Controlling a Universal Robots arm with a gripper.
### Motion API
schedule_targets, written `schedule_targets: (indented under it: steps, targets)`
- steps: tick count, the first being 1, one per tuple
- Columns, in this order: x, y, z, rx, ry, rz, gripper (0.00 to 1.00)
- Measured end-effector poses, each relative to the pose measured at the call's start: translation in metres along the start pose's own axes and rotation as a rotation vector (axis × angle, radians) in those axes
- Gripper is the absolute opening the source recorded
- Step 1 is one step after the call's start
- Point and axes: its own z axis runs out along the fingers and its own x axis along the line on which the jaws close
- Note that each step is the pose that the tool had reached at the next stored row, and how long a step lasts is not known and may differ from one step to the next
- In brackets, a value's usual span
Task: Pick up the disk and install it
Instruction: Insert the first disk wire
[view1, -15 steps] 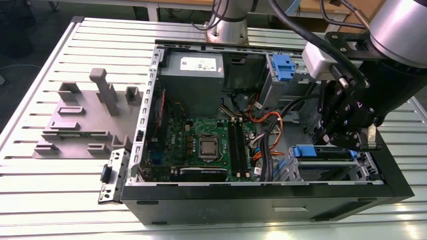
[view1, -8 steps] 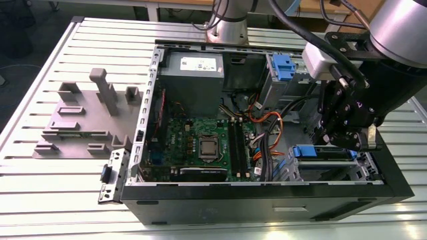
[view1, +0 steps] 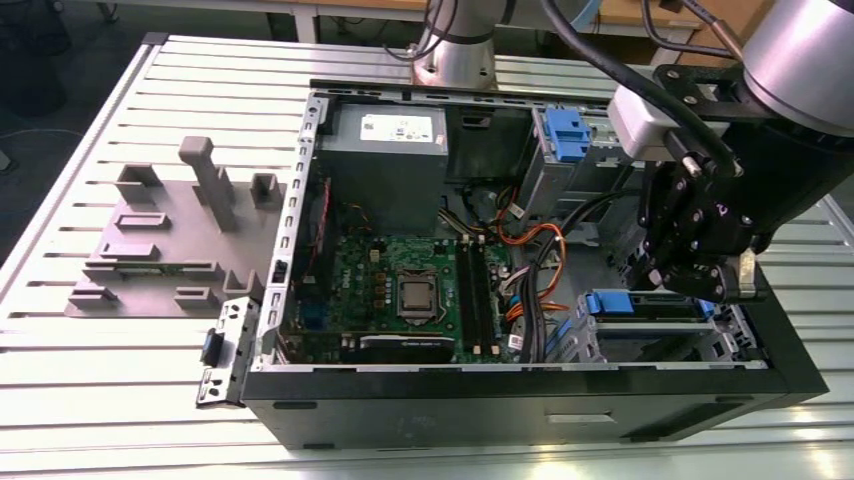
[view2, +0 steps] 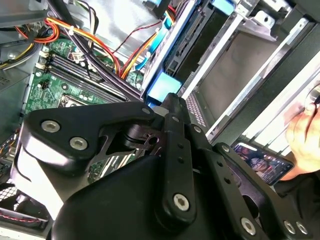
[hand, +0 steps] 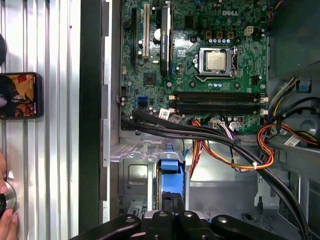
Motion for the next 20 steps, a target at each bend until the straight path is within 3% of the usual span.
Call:
schedule_targets:
  steps: [4,13,16,20]
  targets:
    - [-0.0001,-0.01,0.0011,0.0,0.0002,0.0,0.11]
    - [-0.0008,-0.0499,0.0043,-0.0005,0.0,0.0,0.11]
    - [-0.0009,-0.0566,0.0043,-0.0008,0.0002,0.0,0.11]
    - [-0.0018,-0.0612,0.0039,-0.001,0.0001,0.0,0.11]
